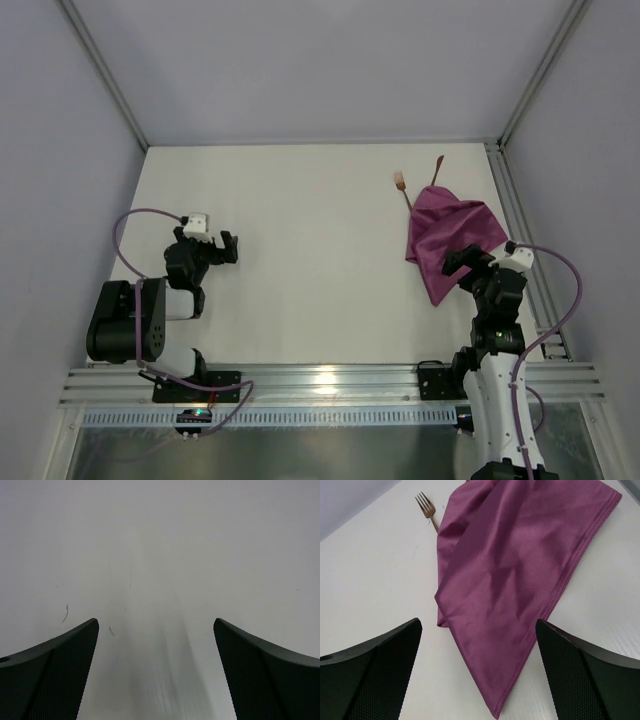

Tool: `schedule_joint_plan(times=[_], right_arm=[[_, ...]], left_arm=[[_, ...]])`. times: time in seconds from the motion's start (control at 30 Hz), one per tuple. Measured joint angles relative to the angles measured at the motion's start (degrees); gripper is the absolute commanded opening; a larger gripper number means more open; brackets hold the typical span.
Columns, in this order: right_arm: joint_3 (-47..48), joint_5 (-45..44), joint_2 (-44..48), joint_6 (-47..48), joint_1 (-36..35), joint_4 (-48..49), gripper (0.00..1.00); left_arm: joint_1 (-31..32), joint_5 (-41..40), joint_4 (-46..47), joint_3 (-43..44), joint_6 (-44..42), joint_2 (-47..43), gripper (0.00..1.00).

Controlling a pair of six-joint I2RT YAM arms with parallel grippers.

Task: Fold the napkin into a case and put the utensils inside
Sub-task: Pick up the crumpled napkin from the corner of the board.

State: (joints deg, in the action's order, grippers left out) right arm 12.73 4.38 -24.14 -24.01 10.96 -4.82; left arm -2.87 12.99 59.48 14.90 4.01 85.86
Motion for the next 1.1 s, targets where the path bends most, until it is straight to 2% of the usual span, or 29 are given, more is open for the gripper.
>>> schedule_joint_plan(times=[0.13,0.3,0.4,0.43,0.5,0.63,0.7,0.8,0.93,1.0,1.03,1.07,1.1], right_arm=[[4.1,-1.2,-3.9,-2.0,0.0,-5.2,0.99],[17.0,0.9,-18.7,-3.2,0.0,-14.4,0.99],[21.4,2.8,-26.1,-3.1,0.0,-18.2,0.99],[21.4,3.5,-28.1,-3.1,0.0,-18.8,0.99],[20.4,4.5,-29.9,-3.1,-0.1,-19.8,0.99],[17.8,5.2,-31.8,-3.3,-2.3,-20.0,0.99],[17.8,3.3,-33.6,-3.3,-5.3,-20.1,0.99],[19.1,-0.7,-38.5,-2.8,-12.4,-20.6,0.99],[24.4,-4.2,-51.2,-1.1,-20.5,-22.0,0.98],[27.1,-6.0,-55.1,-0.1,-22.0,-22.5,0.83],[27.9,-6.9,-56.2,0.2,-22.2,-22.3,0.71],[28.1,-7.6,-56.7,0.6,-22.2,-22.1,0.57],[28.1,-8.6,-56.9,0.9,-22.2,-22.0,0.34]], left_arm=[[0.0,0.0,0.0,0.0,0.0,0.0,0.99],[-0.8,2.1,-1.7,0.1,0.1,-0.9,0.99],[-2.8,5.5,-20.0,7.1,-0.7,-7.5,0.99],[-3.4,6.6,-30.6,14.1,-2.3,-10.3,0.99],[-3.6,7.8,-42.7,26.4,-5.1,-13.2,0.98],[-2.7,9.6,-61.0,43.7,-10.6,-18.3,0.93],[-1.9,10.5,-68.9,47.0,-12.5,-20.0,0.92],[-1.2,10.6,-81.1,47.4,-14.6,-20.4,0.92],[-1.2,8.7,-94.5,45.8,-16.6,-19.9,0.93],[-1.2,7.5,-99.2,45.7,-17.7,-20.3,0.93],[-1.2,6.8,-101.6,45.7,-18.2,-20.9,0.93],[-1.2,6.3,-102.9,45.7,-18.6,-21.5,0.93],[-1.2,5.9,-104.6,45.7,-19.1,-22.3,0.93]])
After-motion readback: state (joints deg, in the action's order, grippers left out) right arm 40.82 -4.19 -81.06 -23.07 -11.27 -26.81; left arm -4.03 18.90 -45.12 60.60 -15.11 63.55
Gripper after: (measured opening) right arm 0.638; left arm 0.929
